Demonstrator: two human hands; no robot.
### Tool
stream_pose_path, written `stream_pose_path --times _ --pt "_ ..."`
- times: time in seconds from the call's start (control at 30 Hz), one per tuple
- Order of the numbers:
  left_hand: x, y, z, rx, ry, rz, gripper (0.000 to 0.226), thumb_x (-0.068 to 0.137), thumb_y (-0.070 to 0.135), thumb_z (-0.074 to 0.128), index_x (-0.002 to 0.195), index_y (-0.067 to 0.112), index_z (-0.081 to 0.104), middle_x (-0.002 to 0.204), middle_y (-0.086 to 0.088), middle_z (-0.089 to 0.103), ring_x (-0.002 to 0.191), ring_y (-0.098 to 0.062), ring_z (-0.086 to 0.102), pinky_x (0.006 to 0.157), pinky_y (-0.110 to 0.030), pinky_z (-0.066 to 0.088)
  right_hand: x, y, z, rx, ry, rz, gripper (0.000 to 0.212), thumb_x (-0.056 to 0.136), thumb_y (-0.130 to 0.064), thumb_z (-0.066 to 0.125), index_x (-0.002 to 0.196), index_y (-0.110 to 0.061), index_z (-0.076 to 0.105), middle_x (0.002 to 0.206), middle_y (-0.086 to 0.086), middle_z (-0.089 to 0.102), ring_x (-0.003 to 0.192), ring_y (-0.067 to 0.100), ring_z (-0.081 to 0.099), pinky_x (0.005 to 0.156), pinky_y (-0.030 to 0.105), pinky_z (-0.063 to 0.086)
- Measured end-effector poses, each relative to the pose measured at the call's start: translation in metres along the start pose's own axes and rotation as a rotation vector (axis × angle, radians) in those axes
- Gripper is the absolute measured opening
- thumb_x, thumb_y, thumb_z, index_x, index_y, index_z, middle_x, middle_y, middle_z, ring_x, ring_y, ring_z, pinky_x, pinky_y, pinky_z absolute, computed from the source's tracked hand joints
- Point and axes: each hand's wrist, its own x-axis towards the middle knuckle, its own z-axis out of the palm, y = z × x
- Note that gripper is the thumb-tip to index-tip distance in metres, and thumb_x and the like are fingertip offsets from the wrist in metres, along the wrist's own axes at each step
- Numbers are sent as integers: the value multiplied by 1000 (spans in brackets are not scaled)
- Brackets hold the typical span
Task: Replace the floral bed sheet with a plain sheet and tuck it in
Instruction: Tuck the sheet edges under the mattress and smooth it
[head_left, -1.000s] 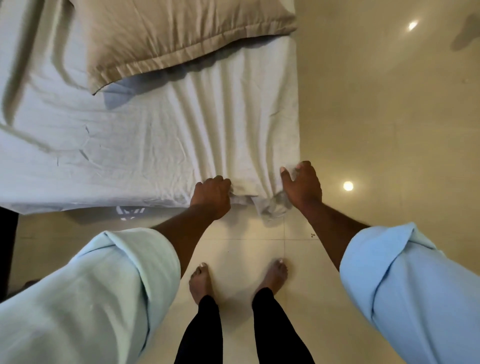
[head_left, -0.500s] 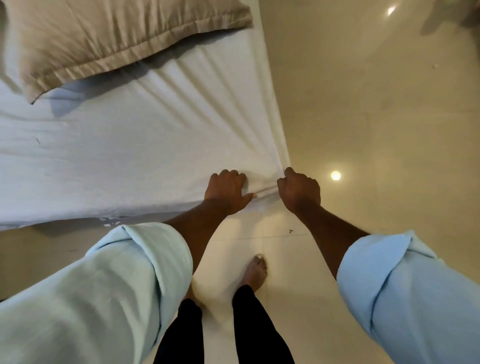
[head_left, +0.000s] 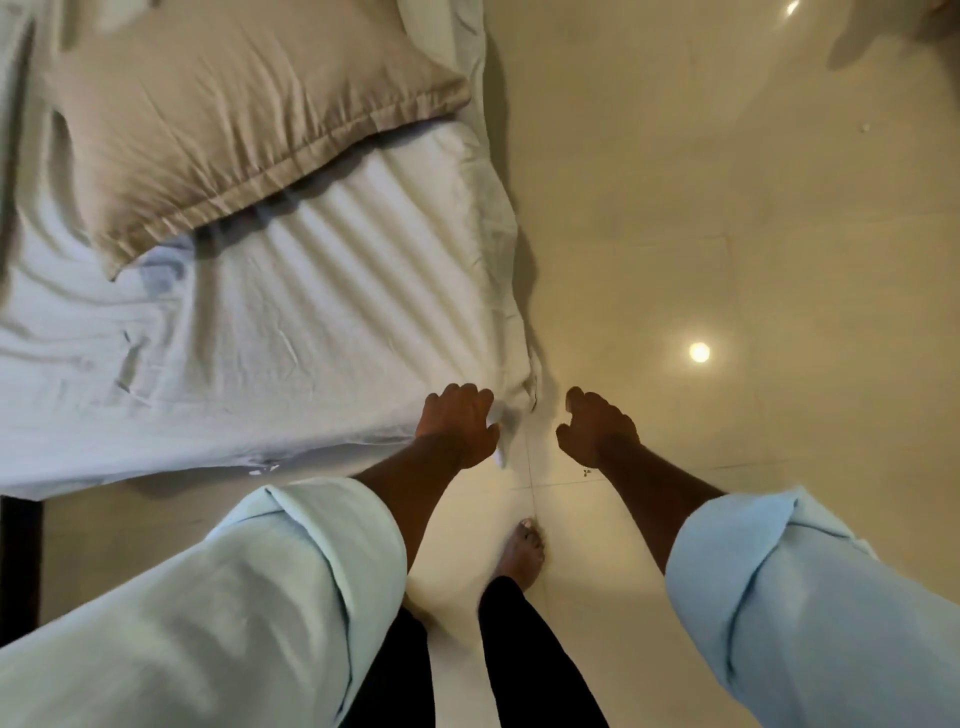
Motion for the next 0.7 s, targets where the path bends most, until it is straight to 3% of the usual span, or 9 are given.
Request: stream_pose_path --times 0.1,0.23,0.7 --pt "-9 15 -44 -75 -5 -31 42 93 50 51 122 20 52 127 -5 56 121 -27 51 99 -43 43 -14 -11 -46 60 -10 -99 46 92 -38 58 132 -19 45 129 8 53 118 34 59 98 45 49" --pt "-7 39 -116 -100 44 -69 51 94 53 52 132 20 50 131 -5 54 125 -27 50 100 -44 43 -27 -30 -123 130 111 -199 41 93 -37 59 127 -17 49 126 9 54 114 33 59 94 43 51" --pt "50 71 -313 -188 181 -166 52 95 52 51 135 20 49 138 -5 48 129 -27 45 102 -46 42 -8 -22 -322 171 232 -251 33 91 -32 62 119 -19 53 120 6 55 112 29 58 88 34 46"
